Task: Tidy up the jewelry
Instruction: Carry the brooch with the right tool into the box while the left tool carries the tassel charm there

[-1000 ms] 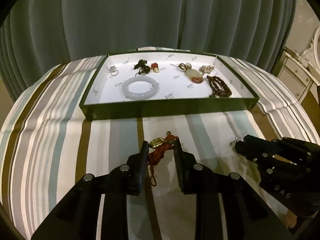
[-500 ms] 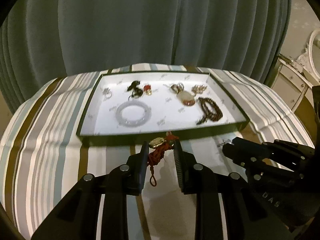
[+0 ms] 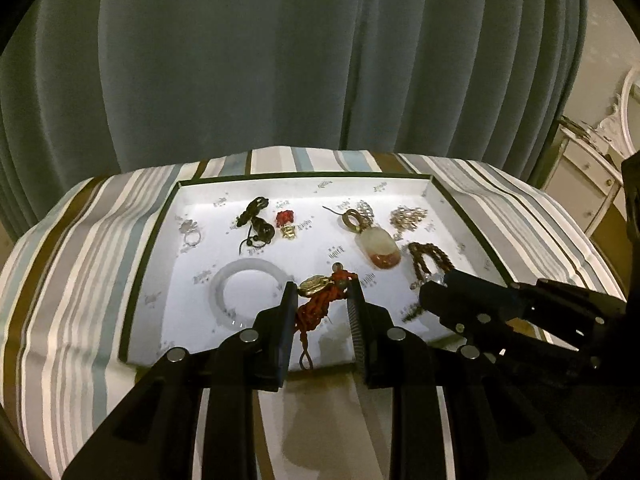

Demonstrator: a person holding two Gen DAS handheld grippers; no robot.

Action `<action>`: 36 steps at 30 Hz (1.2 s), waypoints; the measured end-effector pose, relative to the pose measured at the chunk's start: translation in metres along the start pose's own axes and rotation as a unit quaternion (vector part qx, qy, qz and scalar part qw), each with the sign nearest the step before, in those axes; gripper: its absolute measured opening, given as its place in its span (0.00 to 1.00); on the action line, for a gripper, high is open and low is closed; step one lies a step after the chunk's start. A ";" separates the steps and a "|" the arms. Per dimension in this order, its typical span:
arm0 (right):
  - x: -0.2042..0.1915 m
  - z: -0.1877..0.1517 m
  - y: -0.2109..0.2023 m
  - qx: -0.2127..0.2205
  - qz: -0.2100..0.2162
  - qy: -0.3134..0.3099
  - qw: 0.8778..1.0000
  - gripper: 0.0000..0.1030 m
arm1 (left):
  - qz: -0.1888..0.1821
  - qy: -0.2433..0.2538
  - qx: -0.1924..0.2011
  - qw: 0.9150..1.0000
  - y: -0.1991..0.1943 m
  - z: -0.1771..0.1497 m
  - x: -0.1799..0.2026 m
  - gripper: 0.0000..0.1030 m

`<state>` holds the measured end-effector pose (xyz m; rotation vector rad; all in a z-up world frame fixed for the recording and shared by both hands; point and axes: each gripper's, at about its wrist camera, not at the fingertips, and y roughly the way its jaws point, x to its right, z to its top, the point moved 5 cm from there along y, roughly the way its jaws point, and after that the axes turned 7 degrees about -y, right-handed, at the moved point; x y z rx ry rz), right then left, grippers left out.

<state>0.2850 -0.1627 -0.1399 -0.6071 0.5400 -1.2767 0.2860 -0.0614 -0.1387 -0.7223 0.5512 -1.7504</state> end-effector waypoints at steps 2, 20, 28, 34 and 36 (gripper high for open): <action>0.005 0.001 0.010 -0.005 -0.001 0.005 1.000 0.19 | -0.001 -0.003 -0.006 1.000 0.010 0.002 -0.001 0.25; 0.020 0.001 0.061 -0.040 -0.003 0.018 0.999 0.19 | 0.013 -0.004 -0.037 0.999 0.056 0.000 -0.011 0.25; 0.025 0.001 0.064 -0.042 -0.008 0.021 0.999 0.19 | 0.011 -0.002 -0.037 0.999 0.061 0.000 -0.007 0.25; 0.027 0.000 0.064 -0.045 -0.004 0.027 0.999 0.19 | 0.008 -0.005 -0.043 0.999 0.064 -0.002 -0.006 0.25; 0.028 0.000 0.065 -0.046 -0.002 0.029 0.998 0.19 | 0.007 -0.005 -0.043 0.999 0.065 -0.002 -0.006 0.25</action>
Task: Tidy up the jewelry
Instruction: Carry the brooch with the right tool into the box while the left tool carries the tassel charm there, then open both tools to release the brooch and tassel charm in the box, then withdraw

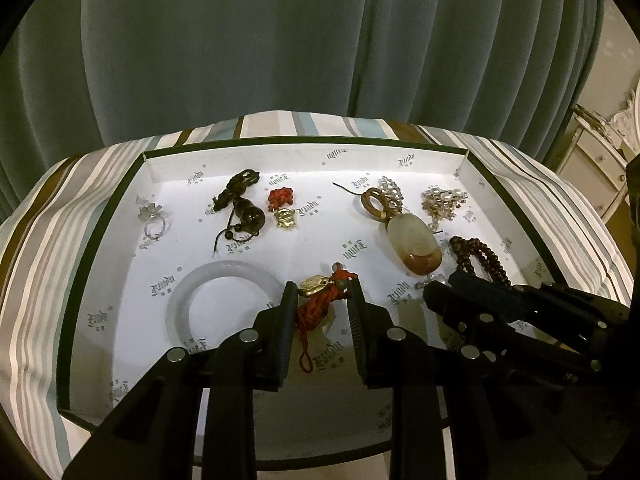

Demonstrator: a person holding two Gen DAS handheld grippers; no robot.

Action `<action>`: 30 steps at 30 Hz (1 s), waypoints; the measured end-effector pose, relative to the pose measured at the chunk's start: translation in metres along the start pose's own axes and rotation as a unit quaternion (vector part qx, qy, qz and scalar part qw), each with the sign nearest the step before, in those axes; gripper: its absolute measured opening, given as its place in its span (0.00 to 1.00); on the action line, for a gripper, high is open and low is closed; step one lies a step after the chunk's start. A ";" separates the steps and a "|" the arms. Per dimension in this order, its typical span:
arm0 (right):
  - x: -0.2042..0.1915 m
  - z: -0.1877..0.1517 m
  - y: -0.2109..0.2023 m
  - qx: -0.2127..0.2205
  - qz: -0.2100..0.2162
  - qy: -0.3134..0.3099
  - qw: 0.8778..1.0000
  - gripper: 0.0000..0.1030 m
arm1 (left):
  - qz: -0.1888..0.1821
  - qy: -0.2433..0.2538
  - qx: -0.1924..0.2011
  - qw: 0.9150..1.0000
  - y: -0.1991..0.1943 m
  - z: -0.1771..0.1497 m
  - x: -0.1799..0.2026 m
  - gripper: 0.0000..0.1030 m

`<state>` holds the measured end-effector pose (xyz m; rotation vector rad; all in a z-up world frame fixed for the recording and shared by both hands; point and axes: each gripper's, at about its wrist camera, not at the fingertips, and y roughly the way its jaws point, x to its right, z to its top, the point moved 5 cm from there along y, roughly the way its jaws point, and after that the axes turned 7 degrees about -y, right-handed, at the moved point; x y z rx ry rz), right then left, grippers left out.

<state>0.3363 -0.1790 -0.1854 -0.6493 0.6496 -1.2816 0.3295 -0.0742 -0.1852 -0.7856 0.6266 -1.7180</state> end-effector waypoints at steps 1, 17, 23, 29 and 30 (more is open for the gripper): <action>0.000 0.000 0.000 0.000 0.001 0.001 1.000 0.19 | -0.001 0.000 -0.001 1.000 0.001 0.000 0.000 0.25; 0.004 0.000 -0.001 0.004 0.006 0.016 1.000 0.35 | -0.007 -0.014 -0.013 1.000 0.006 -0.002 -0.004 0.27; 0.007 -0.002 -0.003 0.005 0.002 0.023 1.000 0.37 | -0.003 -0.016 -0.012 1.000 0.006 -0.002 -0.005 0.37; 0.014 -0.003 -0.009 0.010 -0.005 0.037 0.999 0.46 | 0.004 -0.038 -0.007 0.999 0.001 -0.003 -0.014 0.59; 0.014 -0.004 -0.010 0.007 -0.005 0.038 0.999 0.48 | 0.005 -0.039 -0.006 0.999 0.000 -0.003 -0.015 0.61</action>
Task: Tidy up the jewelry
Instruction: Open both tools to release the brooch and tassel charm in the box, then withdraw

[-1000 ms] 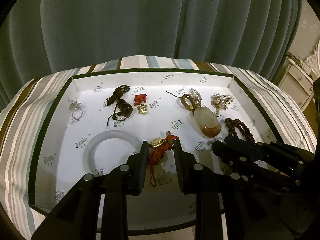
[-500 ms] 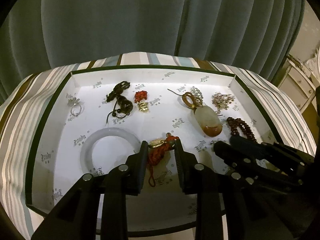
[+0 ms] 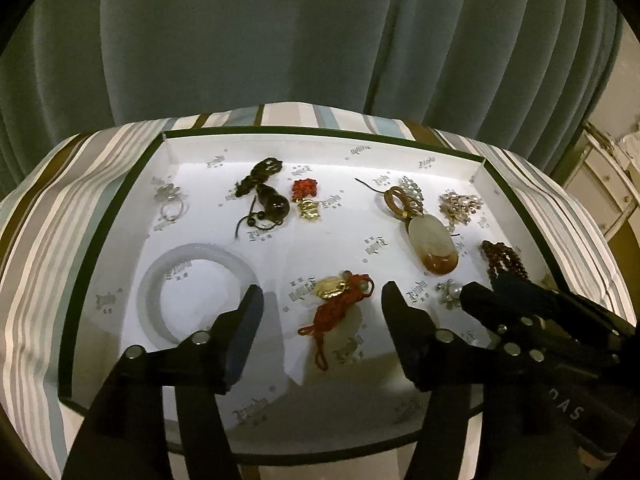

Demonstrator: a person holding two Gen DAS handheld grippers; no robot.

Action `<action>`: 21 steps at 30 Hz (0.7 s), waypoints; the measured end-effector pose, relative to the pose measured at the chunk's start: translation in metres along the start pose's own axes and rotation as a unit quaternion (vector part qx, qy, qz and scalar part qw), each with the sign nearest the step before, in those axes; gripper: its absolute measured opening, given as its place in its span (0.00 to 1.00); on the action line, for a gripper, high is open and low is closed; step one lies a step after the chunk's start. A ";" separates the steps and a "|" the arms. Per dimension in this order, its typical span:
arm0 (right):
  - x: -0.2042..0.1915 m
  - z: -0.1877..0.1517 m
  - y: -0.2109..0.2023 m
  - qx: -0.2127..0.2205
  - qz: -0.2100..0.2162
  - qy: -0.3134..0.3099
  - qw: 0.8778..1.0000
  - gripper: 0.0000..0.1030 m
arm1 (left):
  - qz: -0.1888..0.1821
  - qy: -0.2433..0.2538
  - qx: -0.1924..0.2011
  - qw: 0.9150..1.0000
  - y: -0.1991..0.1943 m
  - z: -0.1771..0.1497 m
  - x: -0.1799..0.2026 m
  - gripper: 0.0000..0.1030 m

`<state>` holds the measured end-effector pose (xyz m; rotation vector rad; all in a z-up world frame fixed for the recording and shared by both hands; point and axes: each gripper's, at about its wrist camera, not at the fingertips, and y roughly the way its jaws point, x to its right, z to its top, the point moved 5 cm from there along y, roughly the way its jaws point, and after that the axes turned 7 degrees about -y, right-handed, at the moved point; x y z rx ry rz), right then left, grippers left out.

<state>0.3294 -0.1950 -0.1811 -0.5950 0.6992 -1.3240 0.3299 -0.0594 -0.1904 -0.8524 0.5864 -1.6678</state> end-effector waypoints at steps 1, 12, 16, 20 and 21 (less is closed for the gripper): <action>0.000 0.000 -0.001 0.001 -0.001 0.000 1.000 0.48 | 0.002 0.000 0.001 1.000 -0.002 0.000 -0.001 0.62; 0.000 -0.008 -0.027 0.020 -0.025 0.003 0.999 0.71 | 0.037 -0.017 0.021 0.999 -0.029 -0.009 -0.014 0.77; -0.007 -0.012 -0.041 0.026 -0.033 -0.005 0.999 0.75 | 0.048 -0.018 0.026 0.998 -0.045 -0.014 -0.016 0.78; -0.013 -0.016 -0.059 0.033 -0.046 -0.014 0.998 0.76 | 0.055 -0.019 0.039 0.998 -0.067 -0.018 -0.015 0.79; -0.015 -0.017 -0.065 0.036 -0.048 -0.018 0.998 0.76 | 0.057 -0.019 0.042 0.997 -0.073 -0.019 -0.014 0.80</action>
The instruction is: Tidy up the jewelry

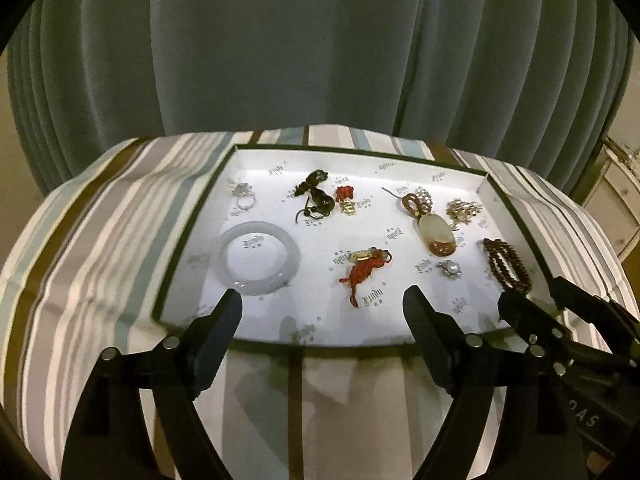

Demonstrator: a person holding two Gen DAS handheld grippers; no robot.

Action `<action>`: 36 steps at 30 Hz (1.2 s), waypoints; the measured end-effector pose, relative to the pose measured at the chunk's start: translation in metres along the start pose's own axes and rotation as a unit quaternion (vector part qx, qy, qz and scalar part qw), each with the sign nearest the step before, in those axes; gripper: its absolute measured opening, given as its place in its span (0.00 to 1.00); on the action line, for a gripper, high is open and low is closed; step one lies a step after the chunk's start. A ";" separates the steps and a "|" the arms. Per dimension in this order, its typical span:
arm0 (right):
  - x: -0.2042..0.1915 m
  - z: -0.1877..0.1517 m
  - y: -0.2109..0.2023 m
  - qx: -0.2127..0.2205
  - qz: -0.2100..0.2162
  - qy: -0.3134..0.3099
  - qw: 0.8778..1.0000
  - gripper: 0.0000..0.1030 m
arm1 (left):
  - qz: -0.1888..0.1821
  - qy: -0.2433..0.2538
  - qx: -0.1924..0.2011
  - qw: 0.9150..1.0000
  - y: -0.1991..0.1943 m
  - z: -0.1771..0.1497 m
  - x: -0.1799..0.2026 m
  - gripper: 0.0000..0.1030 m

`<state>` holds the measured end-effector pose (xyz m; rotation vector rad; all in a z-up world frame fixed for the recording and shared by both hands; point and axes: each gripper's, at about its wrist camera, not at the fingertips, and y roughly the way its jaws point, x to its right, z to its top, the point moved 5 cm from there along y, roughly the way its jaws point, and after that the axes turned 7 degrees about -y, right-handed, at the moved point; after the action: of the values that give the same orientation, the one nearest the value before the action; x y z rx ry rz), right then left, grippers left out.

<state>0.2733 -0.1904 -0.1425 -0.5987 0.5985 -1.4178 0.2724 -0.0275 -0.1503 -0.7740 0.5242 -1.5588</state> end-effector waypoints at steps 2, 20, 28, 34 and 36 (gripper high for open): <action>-0.002 -0.001 -0.011 0.006 -0.002 -0.004 1.000 0.77 | 0.003 -0.001 0.005 1.000 -0.010 -0.001 0.000 0.81; -0.018 -0.004 -0.119 0.080 -0.026 -0.034 0.996 0.81 | 0.031 0.014 0.074 0.997 -0.120 -0.012 0.010 0.83; -0.024 -0.004 -0.158 0.109 -0.027 -0.037 0.993 0.81 | 0.043 0.024 0.106 0.993 -0.161 -0.013 0.014 0.83; -0.031 -0.004 -0.182 0.130 -0.026 -0.044 0.990 0.81 | 0.034 0.011 0.119 0.992 -0.185 -0.014 0.010 0.83; -0.034 -0.004 -0.190 0.136 -0.026 -0.049 0.989 0.81 | 0.036 0.011 0.125 0.991 -0.193 -0.014 0.009 0.83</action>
<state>0.1325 -0.1686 -0.0120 -0.4642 0.3062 -1.4788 0.1310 -0.0103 -0.0194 -0.5409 0.3590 -1.5318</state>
